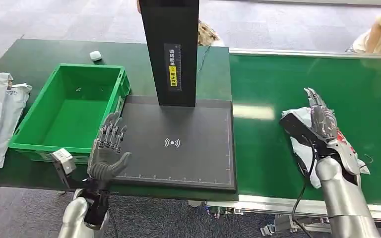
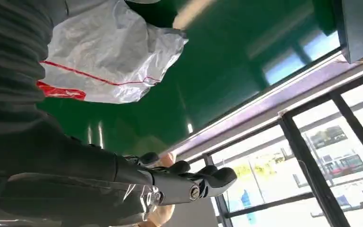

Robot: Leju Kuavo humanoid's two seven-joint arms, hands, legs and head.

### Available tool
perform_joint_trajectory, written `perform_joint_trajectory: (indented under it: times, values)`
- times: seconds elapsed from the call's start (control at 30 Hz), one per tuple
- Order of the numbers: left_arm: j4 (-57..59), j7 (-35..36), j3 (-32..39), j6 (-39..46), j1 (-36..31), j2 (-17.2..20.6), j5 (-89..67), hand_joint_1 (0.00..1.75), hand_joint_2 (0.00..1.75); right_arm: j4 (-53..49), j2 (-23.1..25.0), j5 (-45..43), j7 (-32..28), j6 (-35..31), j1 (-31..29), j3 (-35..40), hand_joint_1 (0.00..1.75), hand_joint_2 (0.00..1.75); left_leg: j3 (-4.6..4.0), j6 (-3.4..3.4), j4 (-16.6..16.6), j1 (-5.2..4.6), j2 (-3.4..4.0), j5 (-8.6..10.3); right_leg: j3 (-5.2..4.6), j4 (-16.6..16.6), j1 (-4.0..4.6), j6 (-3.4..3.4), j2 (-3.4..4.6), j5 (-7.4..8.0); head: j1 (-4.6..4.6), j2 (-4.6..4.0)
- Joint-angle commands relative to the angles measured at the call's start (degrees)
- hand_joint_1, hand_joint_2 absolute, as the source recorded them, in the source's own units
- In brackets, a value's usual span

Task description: Moved the parcel from conveyor to table for the left to box.

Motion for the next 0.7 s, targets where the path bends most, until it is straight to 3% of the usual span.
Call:
perform_joint_trajectory:
  times: [0.03, 0.13, 0.27, 0.4, 0.47, 0.7]
  values:
    - [0.34, 0.44, 0.35, -0.34, -0.79, 1.67, -0.35, 0.0, 1.75, 3.83, -0.79, -0.39, 0.28, -0.08, -2.31, 2.54, 0.0, 1.75, 0.21, -0.01, -0.07, 0.0, 0.13, -0.05, 0.17, -0.08, 0.01, -0.05, 0.1, -0.01, 0.0, 0.0]
    - [-0.16, 0.45, 0.26, 0.03, -0.41, 1.94, -0.38, 0.0, 1.75, 5.22, -1.69, -1.48, 1.96, -1.9, -3.1, 2.93, 0.0, 1.75, 0.44, -0.03, -0.2, -0.01, 0.19, -0.07, 0.39, -0.21, -0.01, -0.09, 0.13, -0.02, 0.0, 0.0]
    - [-0.21, 0.79, -0.16, 0.09, -0.02, 2.03, -1.04, 0.0, 1.75, 12.78, -3.11, -3.81, 7.36, -2.3, -6.71, -1.84, 0.0, 1.75, 0.28, -0.01, -0.1, -0.01, 0.1, -0.07, 0.26, -0.11, -0.04, -0.06, 0.06, -0.04, -0.02, 0.0]
    - [3.83, 1.29, -1.67, -0.83, -2.66, 2.39, -1.49, 0.0, 1.75, 32.55, -8.05, -5.31, 16.35, 11.9, -12.56, -2.38, 0.0, 1.75, 0.34, 0.01, -0.1, 0.0, 0.04, -0.04, 0.34, -0.15, -0.05, -0.04, -0.01, -0.02, -0.02, 0.0]
    - [4.54, 1.03, -1.54, -0.55, -2.91, 2.18, -1.58, 0.0, 1.75, 38.0, -9.11, -3.74, 18.0, 13.72, -13.27, -0.47, 0.0, 1.75, 0.31, 0.03, -0.11, 0.02, -0.26, 0.03, 0.42, -0.21, -0.05, -0.01, -0.3, -0.02, -0.02, 0.0]
    - [4.41, 0.78, -0.87, 0.33, -1.69, 2.72, -1.34, 0.0, 1.75, 42.95, -7.23, 0.29, 24.27, 10.35, -17.0, 1.4, 0.0, 1.75, 0.33, 0.01, -0.11, -0.04, 0.2, -0.09, 0.29, -0.14, -0.11, -0.02, 0.15, 0.0, -0.02, 0.0]
